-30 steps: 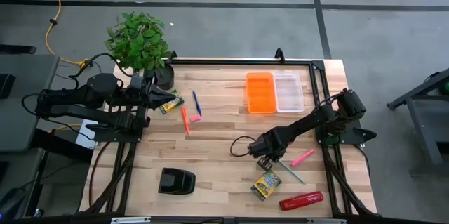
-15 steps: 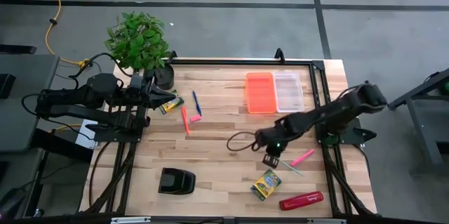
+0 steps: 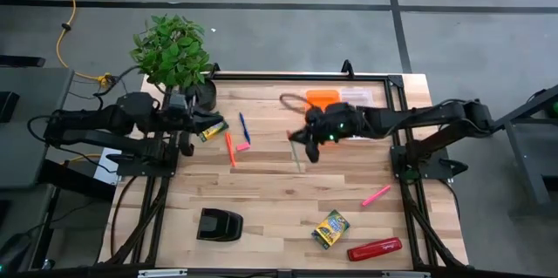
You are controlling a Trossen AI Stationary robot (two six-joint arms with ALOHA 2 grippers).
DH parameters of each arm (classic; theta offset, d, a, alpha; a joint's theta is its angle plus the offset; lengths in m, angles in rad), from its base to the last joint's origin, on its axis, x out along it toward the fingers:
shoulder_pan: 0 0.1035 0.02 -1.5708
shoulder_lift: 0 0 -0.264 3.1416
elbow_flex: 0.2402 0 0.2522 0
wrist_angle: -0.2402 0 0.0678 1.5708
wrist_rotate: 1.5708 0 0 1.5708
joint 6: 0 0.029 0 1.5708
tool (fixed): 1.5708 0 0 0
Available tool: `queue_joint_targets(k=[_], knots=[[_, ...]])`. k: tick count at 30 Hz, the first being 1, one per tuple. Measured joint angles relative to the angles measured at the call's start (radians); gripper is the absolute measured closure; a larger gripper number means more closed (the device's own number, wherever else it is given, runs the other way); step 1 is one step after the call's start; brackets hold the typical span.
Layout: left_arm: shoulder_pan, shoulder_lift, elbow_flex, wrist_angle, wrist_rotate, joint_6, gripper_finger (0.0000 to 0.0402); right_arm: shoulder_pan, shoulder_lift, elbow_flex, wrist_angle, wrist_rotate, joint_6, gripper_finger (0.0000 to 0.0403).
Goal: Pack school essentials
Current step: Put the blue pencil into the orange supply box
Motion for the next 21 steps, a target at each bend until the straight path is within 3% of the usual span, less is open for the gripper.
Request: queue_joint_targets(k=[6, 13, 21], knots=[[0.000, 0.087, 0.000, 0.029, 0.020, 0.000, 0.0401, -0.054, -0.035, 0.000, 0.177, -0.066, -0.054, 0.0403], [0.000, 0.139, 0.000, 0.174, 0.139, -0.003, 0.0401, -0.046, -0.155, 0.000, 0.176, -0.085, -0.105, 0.0403], [0.000, 0.144, 0.000, 0.195, 0.115, 0.000, 0.0401, -0.046, -0.193, 0.000, 0.158, -0.106, -0.105, 0.0403]])
